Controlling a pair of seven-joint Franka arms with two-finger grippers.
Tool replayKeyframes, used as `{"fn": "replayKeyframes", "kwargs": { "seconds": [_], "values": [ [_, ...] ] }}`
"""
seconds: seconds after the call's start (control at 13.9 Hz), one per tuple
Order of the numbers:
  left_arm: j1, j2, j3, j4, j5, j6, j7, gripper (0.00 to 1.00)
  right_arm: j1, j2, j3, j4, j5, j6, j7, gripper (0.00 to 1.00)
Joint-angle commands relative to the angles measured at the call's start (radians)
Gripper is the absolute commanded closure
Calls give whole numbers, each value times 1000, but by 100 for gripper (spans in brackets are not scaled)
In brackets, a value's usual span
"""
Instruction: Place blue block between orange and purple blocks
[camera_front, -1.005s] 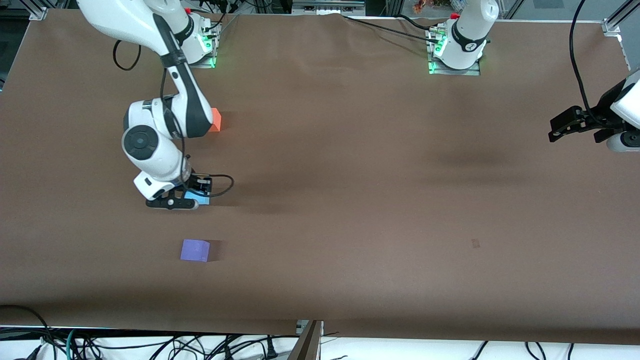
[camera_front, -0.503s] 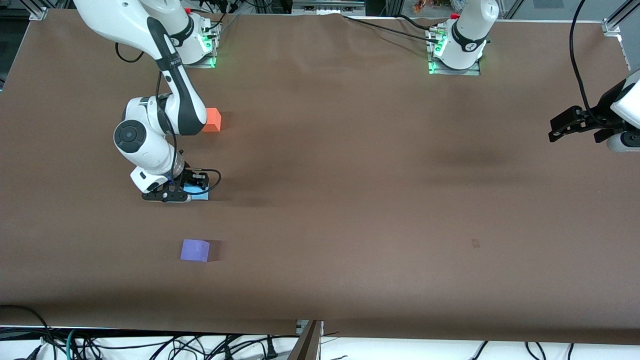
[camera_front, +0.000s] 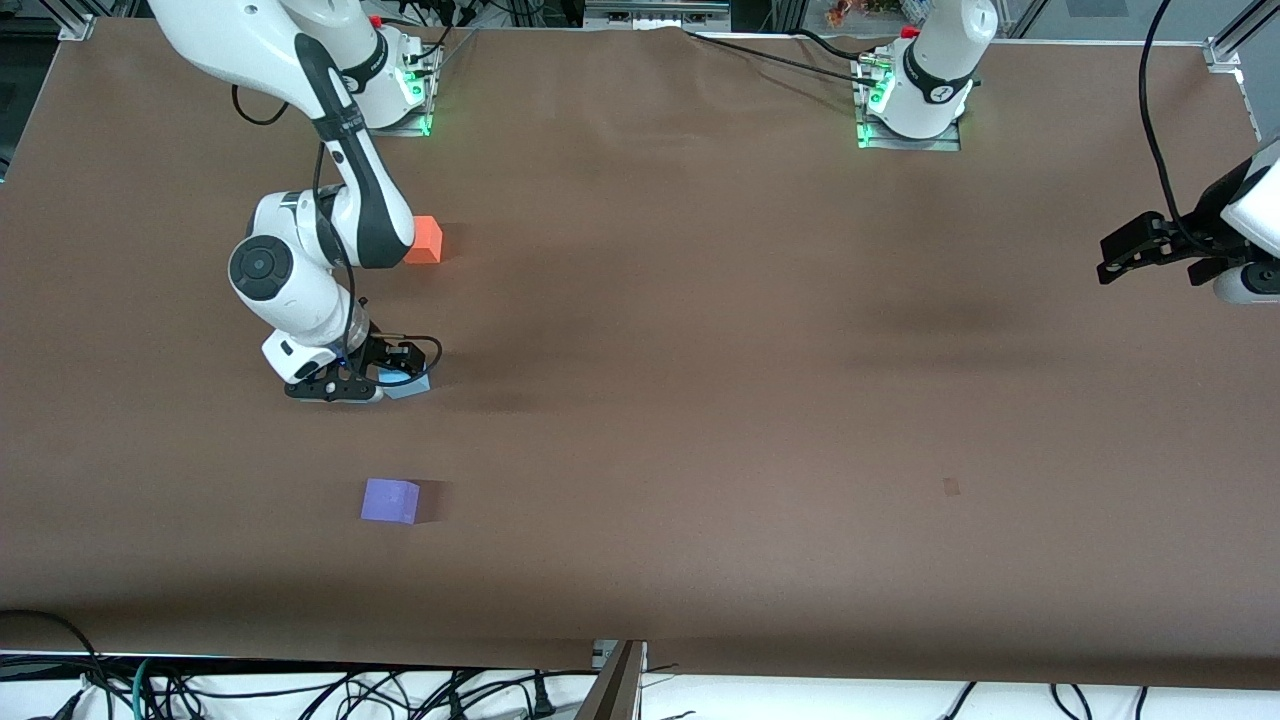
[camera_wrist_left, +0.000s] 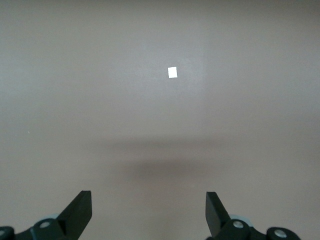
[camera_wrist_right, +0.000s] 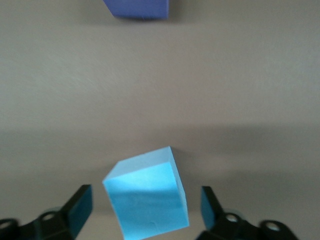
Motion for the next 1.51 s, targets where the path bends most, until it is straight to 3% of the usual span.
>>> {"fn": "replayKeyframes", "kwargs": {
  "seconds": [0.0,0.29,0.5,0.79,0.93,1.01,1.08,1.29,1.44],
  "values": [
    [-2,12,1,31,16,-20,18,0,-1,-54,-29,92,24,-160,-85,0],
    [-2,12,1,31,16,-20,18,0,-1,-52,-97,333,-3,-507,-177,0],
    [-2,12,1,31,16,-20,18,0,-2,-51,-143,506,-95,-739,-257,0],
    [-2,12,1,29,17,-20,18,0,-2,-56,-169,677,-125,-978,-270,0],
    [-2,12,1,31,17,-20,18,0,-7,-54,-154,773,-132,-1084,-270,0],
    [-2,12,1,29,17,-20,18,0,-21,-56,-134,794,-131,-1104,-268,0],
    [-2,12,1,29,17,-20,18,0,-57,-69,-75,794,-147,-1103,-270,0],
    [-2,12,1,31,17,-20,18,0,-321,-161,203,759,-250,-1095,-274,0],
    [-2,12,1,31,17,-20,18,0,-370,-218,228,731,-252,-1059,-270,0]
  ]
}}
